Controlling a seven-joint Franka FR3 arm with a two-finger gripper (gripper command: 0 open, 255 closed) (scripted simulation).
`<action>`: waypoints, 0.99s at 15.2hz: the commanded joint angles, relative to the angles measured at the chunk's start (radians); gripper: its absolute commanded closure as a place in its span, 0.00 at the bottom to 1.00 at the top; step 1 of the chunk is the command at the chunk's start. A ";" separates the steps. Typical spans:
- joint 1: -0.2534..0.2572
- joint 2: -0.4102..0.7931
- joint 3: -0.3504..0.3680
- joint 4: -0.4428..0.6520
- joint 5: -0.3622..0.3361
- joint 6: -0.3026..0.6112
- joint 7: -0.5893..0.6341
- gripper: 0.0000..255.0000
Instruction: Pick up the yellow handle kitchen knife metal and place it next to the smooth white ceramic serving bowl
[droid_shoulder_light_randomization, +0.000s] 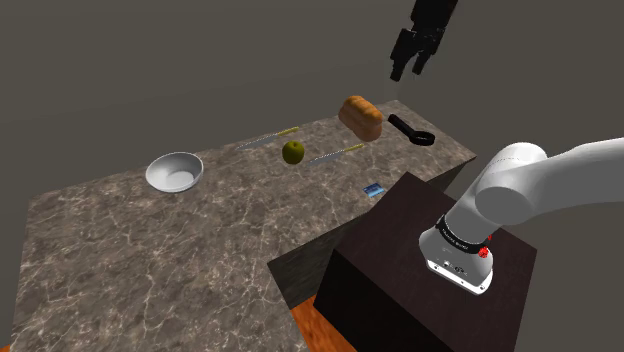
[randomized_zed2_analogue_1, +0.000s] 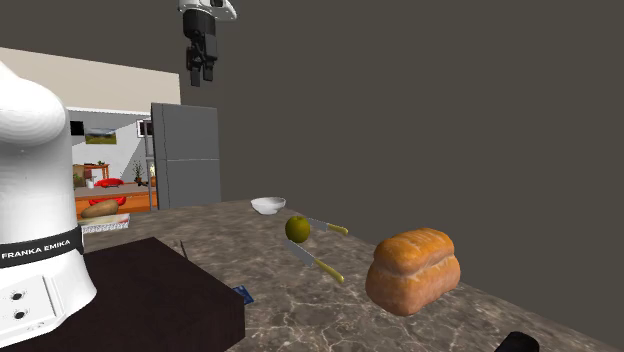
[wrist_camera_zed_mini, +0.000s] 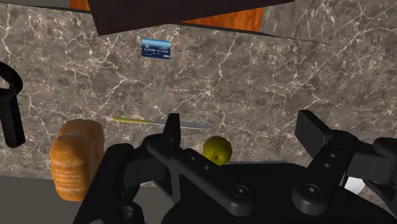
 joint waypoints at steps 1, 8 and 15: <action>0.000 0.000 0.000 0.000 0.000 0.000 0.000 0.00; 0.030 0.015 -0.122 -0.188 -0.085 0.201 -0.289 0.00; 0.057 0.134 -0.255 -0.295 -0.162 0.433 -0.574 0.00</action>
